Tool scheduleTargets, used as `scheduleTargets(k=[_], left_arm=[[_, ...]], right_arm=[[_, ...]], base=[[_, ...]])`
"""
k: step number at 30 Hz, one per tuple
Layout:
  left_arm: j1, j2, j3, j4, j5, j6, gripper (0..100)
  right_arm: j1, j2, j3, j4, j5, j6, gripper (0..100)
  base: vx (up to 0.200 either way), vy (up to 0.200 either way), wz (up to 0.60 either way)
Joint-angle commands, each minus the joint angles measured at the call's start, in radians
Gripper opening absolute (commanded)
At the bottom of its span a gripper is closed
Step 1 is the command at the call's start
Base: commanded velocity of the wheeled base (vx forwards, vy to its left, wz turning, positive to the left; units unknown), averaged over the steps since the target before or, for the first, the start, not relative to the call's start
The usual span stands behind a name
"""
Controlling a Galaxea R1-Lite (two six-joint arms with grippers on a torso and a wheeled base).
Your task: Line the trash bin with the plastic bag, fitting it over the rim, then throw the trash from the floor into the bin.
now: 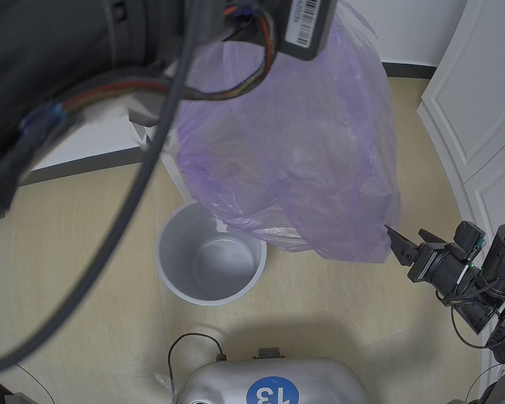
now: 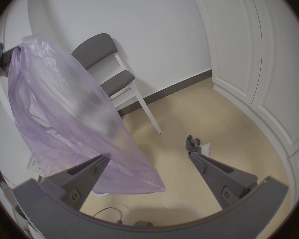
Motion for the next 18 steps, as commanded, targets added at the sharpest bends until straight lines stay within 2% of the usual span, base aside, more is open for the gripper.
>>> scheduleTargets(k=[1, 5, 8, 9, 11, 14, 18], left_arm=[[-0.018, -0.008, 0.014, -0.020, -0.003, 0.017, 0], [-0.024, -0.021, 0.030, -0.026, -0.003, 0.022, 0], [-0.026, -0.021, 0.029, -0.029, -0.004, 0.023, 0], [-0.026, -0.021, 0.023, -0.029, -0.008, 0.023, 0], [-0.027, -0.022, 0.023, -0.029, -0.020, 0.023, 0], [-0.027, -0.027, 0.026, -0.029, -0.023, 0.023, 0], [-0.035, -0.027, 0.024, -0.029, -0.024, 0.025, 0]], right_arm=[[-0.056, -0.018, 0.003, 0.019, 0.066, 0.041, 100], [-0.098, -0.005, -0.002, 0.028, 0.127, 0.076, 100], [-0.111, -0.002, -0.008, 0.027, 0.141, 0.110, 100], [-0.134, 0.005, -0.016, 0.025, 0.163, 0.157, 100], [-0.153, 0.015, -0.019, 0.021, 0.198, 0.199, 100], [-0.179, 0.022, -0.020, 0.013, 0.235, 0.228, 100], [-0.191, 0.041, -0.026, 0.010, 0.252, 0.236, 100]], base=[[0.000, 0.000, 0.00], [0.000, 0.000, 0.00], [0.000, 0.000, 0.00], [0.000, 0.000, 0.00], [0.000, 0.000, 0.00], [0.000, 0.000, 0.00], [0.000, 0.000, 0.00]])
